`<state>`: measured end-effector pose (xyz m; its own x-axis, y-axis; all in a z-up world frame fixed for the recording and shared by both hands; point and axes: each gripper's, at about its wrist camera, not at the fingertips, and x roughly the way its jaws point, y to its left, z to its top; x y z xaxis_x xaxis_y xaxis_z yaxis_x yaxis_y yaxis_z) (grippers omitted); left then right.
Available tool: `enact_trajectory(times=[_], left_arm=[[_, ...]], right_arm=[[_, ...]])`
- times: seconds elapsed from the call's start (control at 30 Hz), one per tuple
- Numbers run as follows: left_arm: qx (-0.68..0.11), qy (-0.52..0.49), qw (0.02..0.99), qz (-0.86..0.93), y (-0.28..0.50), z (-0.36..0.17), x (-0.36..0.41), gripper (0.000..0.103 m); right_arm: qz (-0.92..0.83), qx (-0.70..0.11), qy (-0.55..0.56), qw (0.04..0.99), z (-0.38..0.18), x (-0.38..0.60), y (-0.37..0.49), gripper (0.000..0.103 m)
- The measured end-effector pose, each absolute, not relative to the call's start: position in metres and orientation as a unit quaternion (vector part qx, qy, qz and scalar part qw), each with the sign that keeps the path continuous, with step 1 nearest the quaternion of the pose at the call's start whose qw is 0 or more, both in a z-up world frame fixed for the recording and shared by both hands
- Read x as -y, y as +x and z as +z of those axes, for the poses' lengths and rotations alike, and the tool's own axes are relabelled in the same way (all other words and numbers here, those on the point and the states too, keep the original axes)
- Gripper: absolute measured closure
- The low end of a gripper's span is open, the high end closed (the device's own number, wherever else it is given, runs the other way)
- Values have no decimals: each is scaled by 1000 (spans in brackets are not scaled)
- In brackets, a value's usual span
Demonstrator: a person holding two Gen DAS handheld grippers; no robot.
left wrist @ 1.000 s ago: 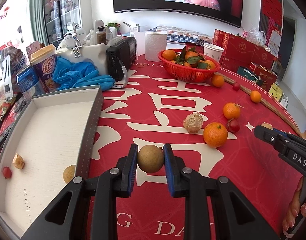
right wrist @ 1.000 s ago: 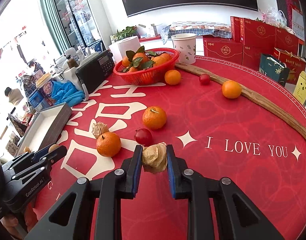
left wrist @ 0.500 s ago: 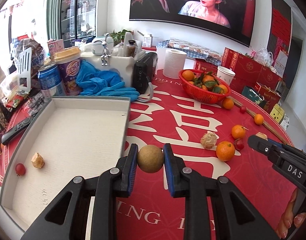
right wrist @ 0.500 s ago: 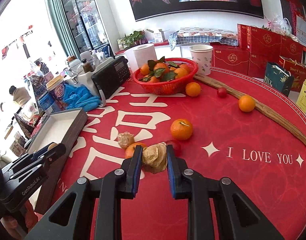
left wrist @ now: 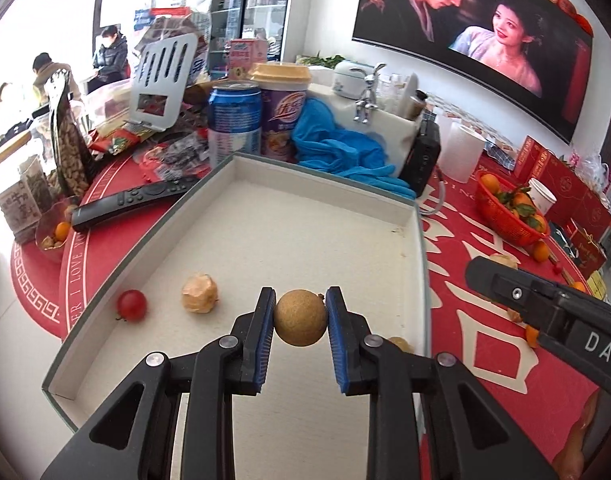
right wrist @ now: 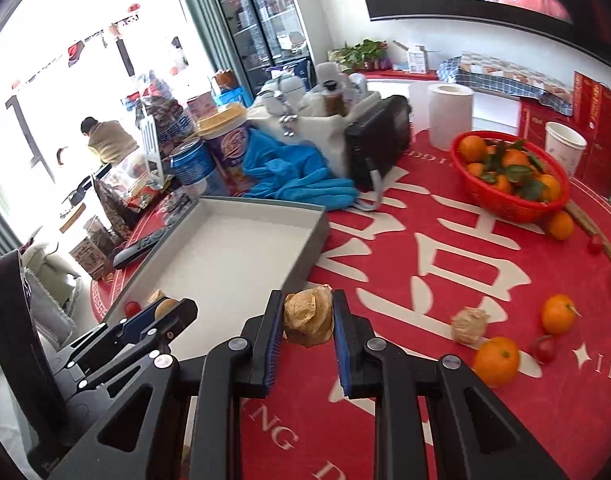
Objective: Organize fruits
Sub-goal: 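Carry both fruits over the white tray and open both grippers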
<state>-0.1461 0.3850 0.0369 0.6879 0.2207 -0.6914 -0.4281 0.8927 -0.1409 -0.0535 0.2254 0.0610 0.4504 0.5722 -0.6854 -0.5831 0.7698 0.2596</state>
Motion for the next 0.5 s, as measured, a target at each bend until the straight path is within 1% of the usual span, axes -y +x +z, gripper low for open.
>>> enact_trajectory(times=[0.17, 0.23, 0.27, 0.3, 0.33, 0.4, 0.5], left_arm=[[-368, -163, 893, 203, -148, 25, -407, 75], [-377, -168, 888, 204, -147, 21, -410, 73], [-381, -167, 886, 204, -145, 19, -410, 64], [-386, -164, 885, 204, -144, 18, -409, 48], [-388, -160, 885, 203, -143, 18, -407, 43], [-376, -150, 891, 206, -146, 23, -403, 21], [-369, -130, 895, 216, -146, 25, -401, 21]], right_arm=[[360, -424, -21, 831, 45, -270, -48, 79], [357, -432, -28, 828, 38, -281, -45, 79], [356, -436, -32, 826, 34, -286, -42, 79], [356, -440, -33, 824, 32, -289, -41, 79], [356, -447, -35, 820, 28, -292, -38, 79], [355, -465, -34, 810, 20, -295, -33, 76], [362, -473, -20, 803, 17, -290, -31, 75]])
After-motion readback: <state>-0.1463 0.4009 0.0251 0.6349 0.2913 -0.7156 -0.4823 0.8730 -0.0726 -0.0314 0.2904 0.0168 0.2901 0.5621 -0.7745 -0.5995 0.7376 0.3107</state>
